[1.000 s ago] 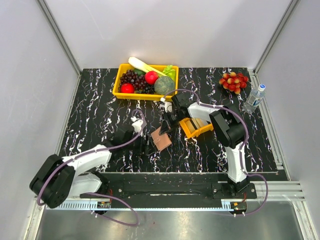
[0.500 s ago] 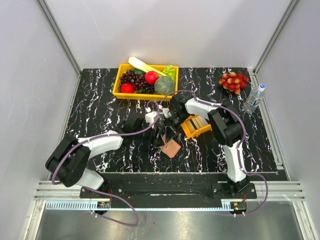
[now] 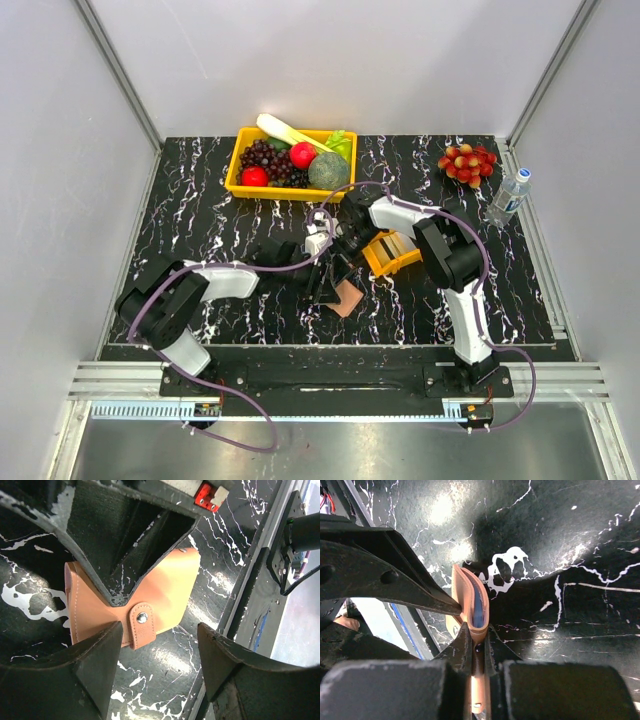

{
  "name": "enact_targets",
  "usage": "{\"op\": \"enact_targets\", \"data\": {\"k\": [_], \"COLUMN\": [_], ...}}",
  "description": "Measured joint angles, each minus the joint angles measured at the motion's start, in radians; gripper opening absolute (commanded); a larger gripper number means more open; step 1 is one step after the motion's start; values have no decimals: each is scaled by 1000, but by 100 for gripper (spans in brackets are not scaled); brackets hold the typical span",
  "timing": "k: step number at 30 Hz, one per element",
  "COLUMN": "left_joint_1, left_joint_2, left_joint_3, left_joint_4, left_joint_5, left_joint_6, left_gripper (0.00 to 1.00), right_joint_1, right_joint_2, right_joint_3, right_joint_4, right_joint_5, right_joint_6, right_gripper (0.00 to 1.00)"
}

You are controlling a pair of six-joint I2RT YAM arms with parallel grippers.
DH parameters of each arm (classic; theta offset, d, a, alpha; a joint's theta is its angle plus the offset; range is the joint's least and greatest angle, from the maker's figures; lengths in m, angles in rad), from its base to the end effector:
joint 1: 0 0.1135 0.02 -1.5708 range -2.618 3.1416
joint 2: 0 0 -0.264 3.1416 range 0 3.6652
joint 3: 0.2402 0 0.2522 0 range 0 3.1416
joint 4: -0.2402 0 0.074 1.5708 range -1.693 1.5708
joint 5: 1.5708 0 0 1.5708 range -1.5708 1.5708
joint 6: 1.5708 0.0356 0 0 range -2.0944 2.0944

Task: Put the credit cards into the card holder
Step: Open the card holder at the center of the board.

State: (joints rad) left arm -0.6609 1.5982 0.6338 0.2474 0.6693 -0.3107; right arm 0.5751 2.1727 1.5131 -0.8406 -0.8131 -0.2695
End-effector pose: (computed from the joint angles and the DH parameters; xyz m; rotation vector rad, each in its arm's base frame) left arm 0.2177 -0.1973 0.1433 0.7904 2.2927 -1.2453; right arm 0.3273 0.2429 0.1302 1.2005 -2.5667 -1.2208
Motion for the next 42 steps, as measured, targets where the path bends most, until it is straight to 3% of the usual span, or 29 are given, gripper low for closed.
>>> {"op": "enact_targets", "data": {"k": [7, 13, 21, 28, 29, 31, 35, 39, 42], "left_joint_1": [-8, -23, -30, -31, -31, -31, -32, -32, -32], "left_joint_2": [13, 31, 59, 75, 77, 79, 80, 80, 84], "left_joint_3": [6, 21, 22, 26, 28, 32, 48, 54, 58], "left_joint_4": [9, -3, 30, 38, 37, 31, 4, -13, -21], "left_joint_5": [-14, -38, -60, -52, -50, -45, -14, -11, -22], "left_joint_6": [-11, -1, -8, -11, -11, -10, 6, 25, 40], "left_gripper": [64, 51, 24, 21, 22, 35, 37, 28, 13], "right_joint_1": [-1, -10, -24, -32, -33, -35, -36, -39, -39], "right_joint_2": [2, 2, -2, -38, -42, -52, -63, -63, -63], "right_joint_3": [-3, -12, -53, -127, -137, -156, -173, -177, -177], "right_joint_4": [3, 4, 41, 127, 138, 160, 183, 187, 186], "right_joint_5": [5, 10, 18, 26, 26, 30, 38, 39, 42], "right_joint_6": [1, 13, 92, 208, 225, 259, 306, 333, 344], "right_gripper": [2, 1, 0, 1, 0, 1, 0, 0, 0]}}
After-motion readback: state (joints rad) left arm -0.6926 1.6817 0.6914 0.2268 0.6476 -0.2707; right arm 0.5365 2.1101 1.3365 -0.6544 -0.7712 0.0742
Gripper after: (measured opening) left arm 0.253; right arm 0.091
